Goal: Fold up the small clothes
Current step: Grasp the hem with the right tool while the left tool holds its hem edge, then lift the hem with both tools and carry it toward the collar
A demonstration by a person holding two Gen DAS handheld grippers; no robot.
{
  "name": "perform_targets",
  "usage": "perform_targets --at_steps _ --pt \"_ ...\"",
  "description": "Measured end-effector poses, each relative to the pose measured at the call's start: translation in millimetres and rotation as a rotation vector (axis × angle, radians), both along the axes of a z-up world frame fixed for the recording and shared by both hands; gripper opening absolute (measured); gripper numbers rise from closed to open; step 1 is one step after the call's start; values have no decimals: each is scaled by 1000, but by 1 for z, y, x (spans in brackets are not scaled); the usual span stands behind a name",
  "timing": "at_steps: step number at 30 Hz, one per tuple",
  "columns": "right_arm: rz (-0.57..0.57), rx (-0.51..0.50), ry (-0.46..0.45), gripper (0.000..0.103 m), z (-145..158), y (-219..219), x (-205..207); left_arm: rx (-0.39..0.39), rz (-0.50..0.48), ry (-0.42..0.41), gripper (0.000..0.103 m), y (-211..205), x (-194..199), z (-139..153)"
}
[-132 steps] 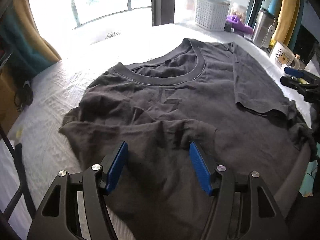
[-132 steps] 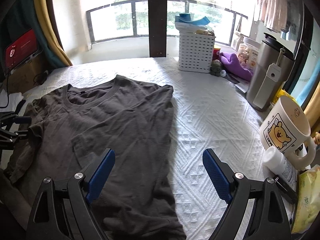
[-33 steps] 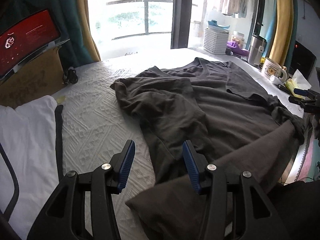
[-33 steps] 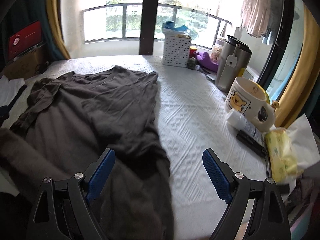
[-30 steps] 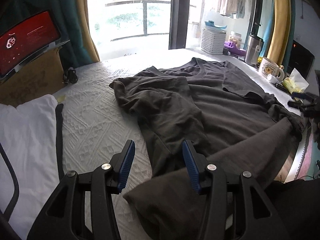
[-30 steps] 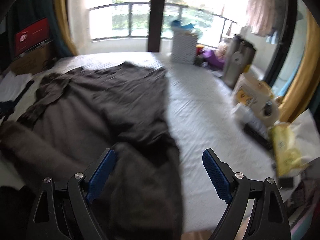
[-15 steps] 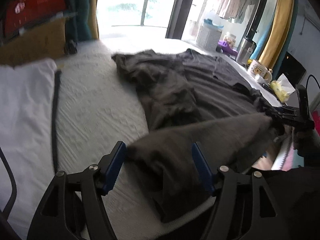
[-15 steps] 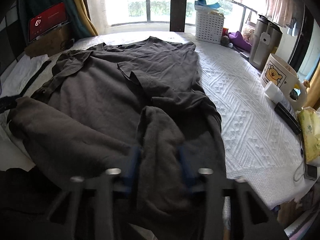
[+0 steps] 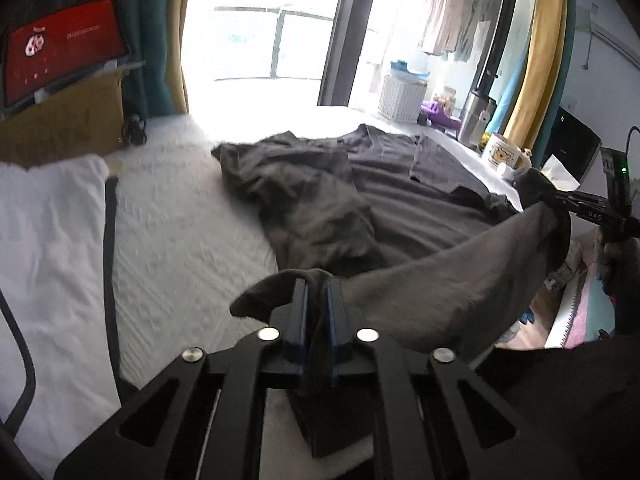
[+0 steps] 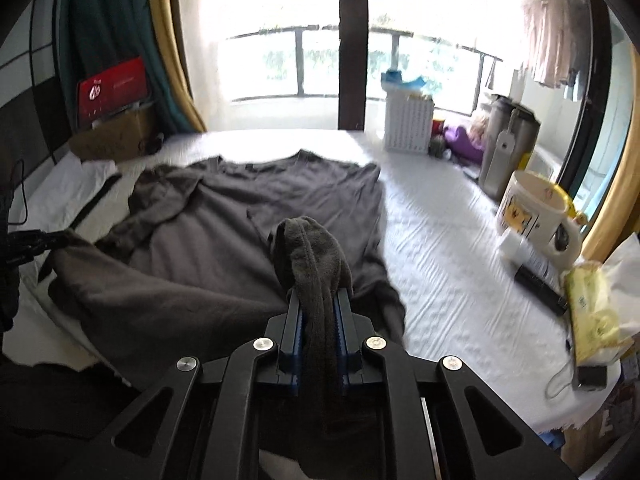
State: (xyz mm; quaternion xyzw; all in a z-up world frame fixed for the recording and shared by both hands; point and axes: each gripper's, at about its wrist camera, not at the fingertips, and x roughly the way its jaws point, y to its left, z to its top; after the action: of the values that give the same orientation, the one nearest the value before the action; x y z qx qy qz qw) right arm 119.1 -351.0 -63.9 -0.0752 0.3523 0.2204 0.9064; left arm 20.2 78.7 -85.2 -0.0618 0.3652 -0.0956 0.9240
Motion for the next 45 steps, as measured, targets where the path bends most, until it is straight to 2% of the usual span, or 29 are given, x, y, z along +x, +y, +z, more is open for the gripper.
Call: perform_targets --at_steps 4,8,12,16,19,21,22,23,24,27,33,35,37,38,39,40,45 --pt "-36 47 -30 10 10 -12 9 -14 22 -33 5 5 12 6" --pt "-57 52 -11 10 1 -18 16 -24 54 -35 5 14 19 8" --pt "-61 44 17 10 -11 -20 14 -25 -9 -62 5 9 3 18" --pt "-69 30 42 10 -21 -26 10 4 -41 6 5 6 -8 8" --pt "-69 14 69 10 -30 -29 5 -4 4 44 6 15 -7 -1" --pt "-74 3 83 10 -36 -31 4 -10 42 61 16 21 -1 -6" --pt "-77 4 89 10 -38 -32 4 -20 47 61 37 22 1 -8" --pt "-78 7 94 10 -39 -33 4 -33 44 58 49 23 4 -9" --pt "-79 8 97 10 -40 -32 5 -47 36 55 51 22 7 -10" --pt "-78 7 100 10 -43 -28 9 -63 30 80 51 20 24 -18" --pt "-100 -19 127 10 -52 -22 23 -179 48 163 49 31 51 -43" --pt "-98 -25 125 11 -54 -22 25 -170 20 168 30 25 49 -43" --pt "-108 -21 123 20 -56 -24 27 -141 -6 154 22 18 42 -39" --pt "-116 -21 125 43 -57 -25 29 -137 -15 143 16 16 39 -37" --pt "-124 -20 128 78 -58 -26 30 -137 -22 128 14 14 34 -33" --pt "-132 -14 130 88 -58 -27 32 -134 -28 106 12 12 29 -28" --pt "-144 11 124 89 -57 -28 40 -117 -94 -15 10 -4 1 0"
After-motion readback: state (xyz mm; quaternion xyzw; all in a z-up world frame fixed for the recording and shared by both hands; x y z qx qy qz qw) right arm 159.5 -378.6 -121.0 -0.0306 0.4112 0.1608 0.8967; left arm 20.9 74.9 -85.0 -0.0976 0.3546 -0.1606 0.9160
